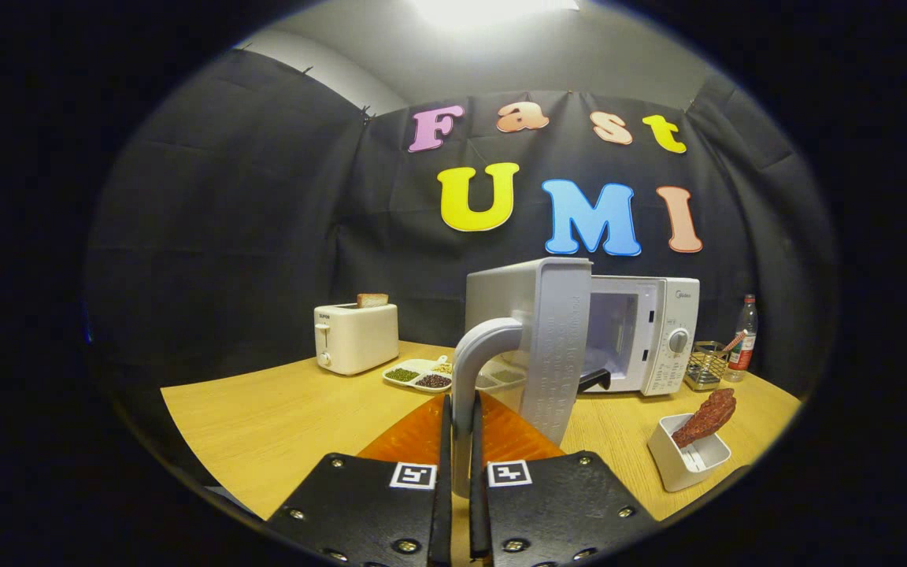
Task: Open the microwave, put the food inside, and close the microwave door.
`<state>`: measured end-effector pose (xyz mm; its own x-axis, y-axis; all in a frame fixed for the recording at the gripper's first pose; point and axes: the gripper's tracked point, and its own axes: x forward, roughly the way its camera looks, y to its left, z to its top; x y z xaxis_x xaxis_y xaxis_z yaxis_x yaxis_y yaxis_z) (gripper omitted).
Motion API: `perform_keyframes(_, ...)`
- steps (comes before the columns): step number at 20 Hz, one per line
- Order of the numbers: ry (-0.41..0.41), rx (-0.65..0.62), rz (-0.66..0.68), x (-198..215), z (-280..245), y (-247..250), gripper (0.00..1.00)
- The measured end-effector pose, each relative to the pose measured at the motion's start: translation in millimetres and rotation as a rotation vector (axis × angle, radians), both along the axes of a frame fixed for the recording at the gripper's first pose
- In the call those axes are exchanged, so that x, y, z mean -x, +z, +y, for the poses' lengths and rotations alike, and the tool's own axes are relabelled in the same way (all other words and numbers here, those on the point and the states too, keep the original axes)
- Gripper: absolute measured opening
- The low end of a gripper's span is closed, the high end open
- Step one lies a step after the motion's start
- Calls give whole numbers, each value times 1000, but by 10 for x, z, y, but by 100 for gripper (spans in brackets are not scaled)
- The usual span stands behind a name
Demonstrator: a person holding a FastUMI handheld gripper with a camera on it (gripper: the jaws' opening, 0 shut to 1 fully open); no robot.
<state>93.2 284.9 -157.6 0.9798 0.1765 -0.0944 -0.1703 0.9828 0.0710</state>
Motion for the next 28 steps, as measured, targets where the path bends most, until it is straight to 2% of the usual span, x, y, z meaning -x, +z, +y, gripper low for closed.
perform_keyframes(3, -28, -7, 0, 53, 291, 17, 9)
perform_keyframes(5, -11, -18, 5, 104, 452, 29, 9)
perform_keyframes(8, 98, -53, 30, 315, 831, 35, 9)
perform_keyframes(11, 189, -60, -18, 545, 937, 231, 9)
perform_keyframes(16, 325, -157, 22, 691, 748, 406, 9)
perform_keyframes(23, 323, -310, 86, 521, -141, 595, 9)
perform_keyframes(24, 313, -335, 79, 509, -311, 638, 16)
perform_keyframes(26, 249, -361, 57, 386, -692, 650, 56)
perform_keyframes(28, 187, -372, 39, 282, -1021, 617, 74)
